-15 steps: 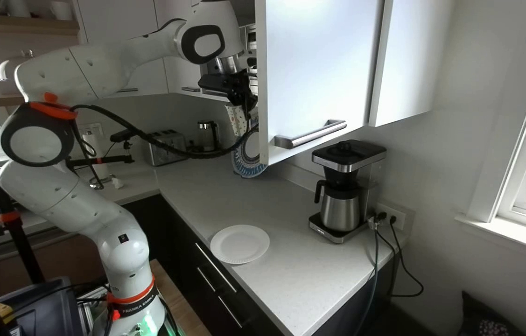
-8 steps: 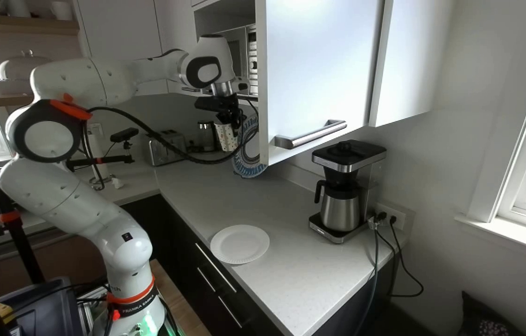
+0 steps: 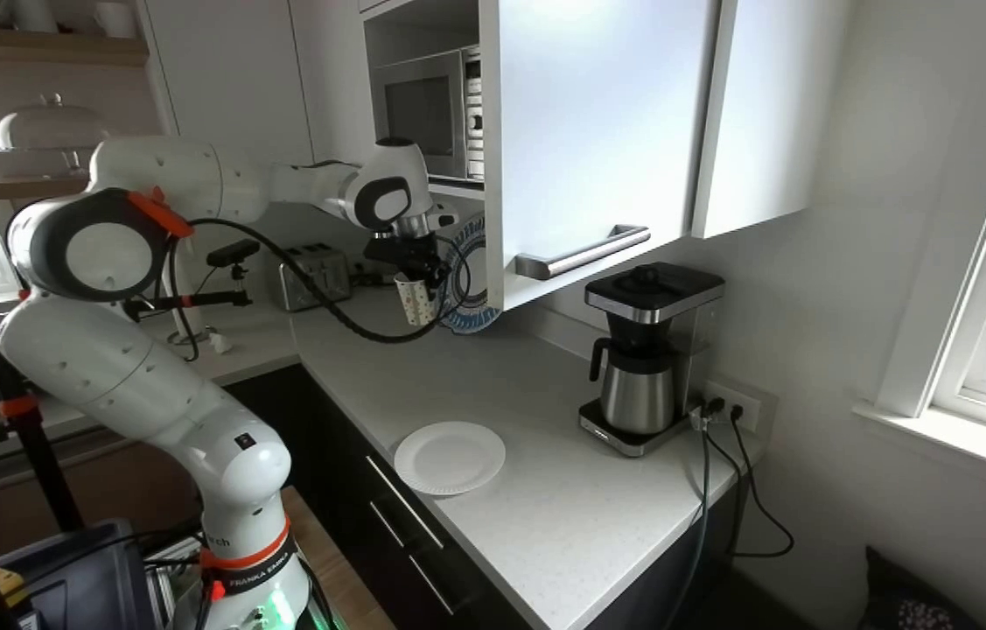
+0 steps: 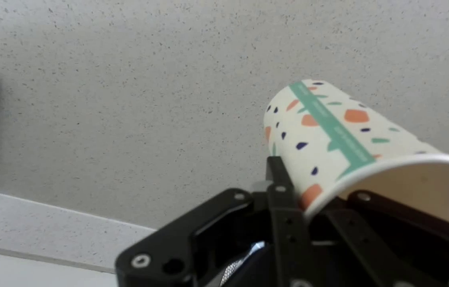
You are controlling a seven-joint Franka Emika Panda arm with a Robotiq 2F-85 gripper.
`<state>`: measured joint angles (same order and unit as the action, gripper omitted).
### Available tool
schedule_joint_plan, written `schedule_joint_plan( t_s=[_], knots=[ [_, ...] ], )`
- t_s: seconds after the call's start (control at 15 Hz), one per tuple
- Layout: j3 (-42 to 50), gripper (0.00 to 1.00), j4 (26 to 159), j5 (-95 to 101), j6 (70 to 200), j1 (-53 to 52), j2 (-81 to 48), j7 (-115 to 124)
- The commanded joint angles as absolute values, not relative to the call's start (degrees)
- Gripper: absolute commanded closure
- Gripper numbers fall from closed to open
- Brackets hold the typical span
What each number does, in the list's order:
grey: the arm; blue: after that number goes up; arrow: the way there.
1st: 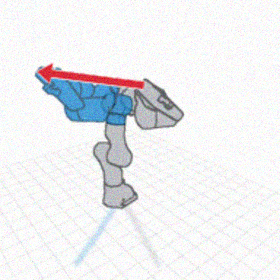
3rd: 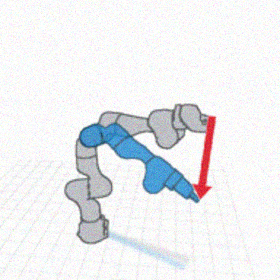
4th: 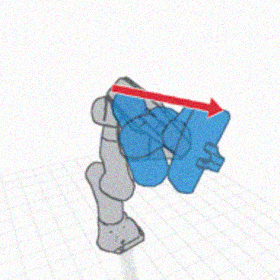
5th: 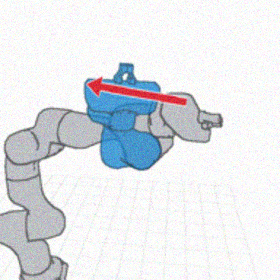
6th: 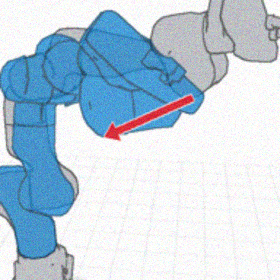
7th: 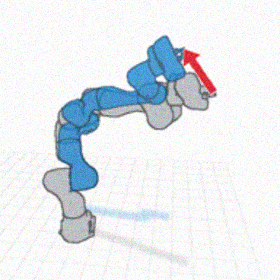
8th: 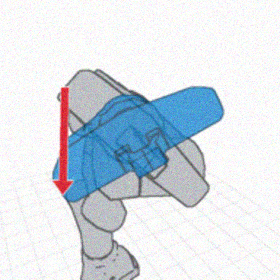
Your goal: Remove the paper cup from the bottom shelf, put it on the table and then put the white plate in the bottom shelf of the cabinet
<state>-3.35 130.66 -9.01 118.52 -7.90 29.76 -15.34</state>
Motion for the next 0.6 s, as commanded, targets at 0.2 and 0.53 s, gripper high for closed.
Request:
schedule_joint_plan(
  t_s=[0.2,0.53],
  knots=[
    [-3.84,1.00,140.80,-10.25,128.21,-11.43,30.13,-15.31],
    [-3.52,0.98,140.78,-8.90,128.54,-11.86,29.43,-15.08]
  ],
)
